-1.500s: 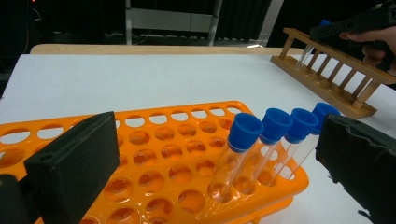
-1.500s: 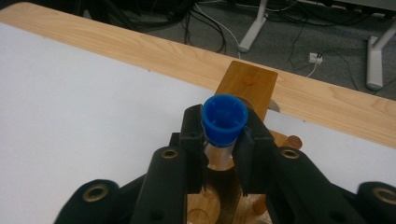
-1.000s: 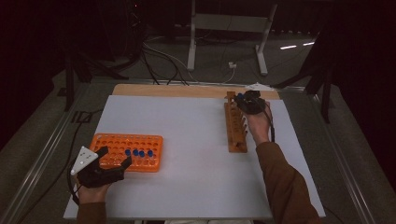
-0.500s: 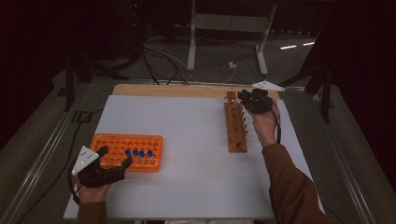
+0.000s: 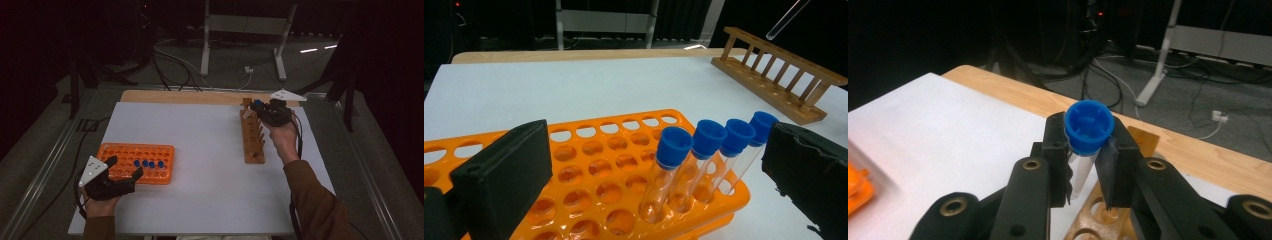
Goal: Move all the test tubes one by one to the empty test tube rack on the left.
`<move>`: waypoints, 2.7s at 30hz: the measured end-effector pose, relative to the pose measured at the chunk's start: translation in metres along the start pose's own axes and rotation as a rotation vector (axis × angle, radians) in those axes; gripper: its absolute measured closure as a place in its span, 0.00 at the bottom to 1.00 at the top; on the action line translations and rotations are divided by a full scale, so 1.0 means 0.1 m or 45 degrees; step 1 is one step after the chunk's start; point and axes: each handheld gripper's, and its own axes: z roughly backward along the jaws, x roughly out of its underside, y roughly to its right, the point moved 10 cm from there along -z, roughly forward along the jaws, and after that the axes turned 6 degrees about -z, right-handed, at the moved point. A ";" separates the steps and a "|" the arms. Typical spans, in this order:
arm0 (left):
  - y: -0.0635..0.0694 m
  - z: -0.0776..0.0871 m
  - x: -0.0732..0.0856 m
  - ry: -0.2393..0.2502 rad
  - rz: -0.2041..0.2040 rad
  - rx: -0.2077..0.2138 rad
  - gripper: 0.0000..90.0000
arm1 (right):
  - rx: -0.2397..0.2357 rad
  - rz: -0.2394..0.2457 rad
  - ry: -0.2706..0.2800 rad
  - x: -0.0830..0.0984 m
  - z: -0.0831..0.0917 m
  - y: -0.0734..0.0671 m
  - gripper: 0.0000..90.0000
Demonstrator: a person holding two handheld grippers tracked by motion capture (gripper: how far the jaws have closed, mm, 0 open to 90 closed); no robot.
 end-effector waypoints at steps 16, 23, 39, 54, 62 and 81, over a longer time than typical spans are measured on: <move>0.10 -0.02 -0.08 0.009 -0.024 -0.006 0.01 | -0.178 0.001 -0.064 0.21 0.12 -0.30 0.85; 0.14 -0.03 -0.13 0.016 -0.043 -0.008 0.01 | -0.241 0.010 -0.101 0.31 0.18 -0.46 0.85; 0.37 -0.08 -0.37 0.032 -0.119 -0.015 0.02 | -0.316 0.073 -0.187 0.47 0.25 -0.82 0.85; 0.83 -0.33 -0.57 0.014 -0.195 0.096 0.01 | -0.382 0.115 -0.246 0.56 0.29 -1.13 0.85; 1.12 -0.52 -0.56 -0.006 -0.236 0.160 0.01 | -0.427 0.139 -0.270 0.60 0.30 -1.29 0.85; 1.59 -0.80 -0.47 -0.050 -0.307 0.264 0.34 | -0.586 0.201 -0.269 0.65 0.38 -1.78 0.85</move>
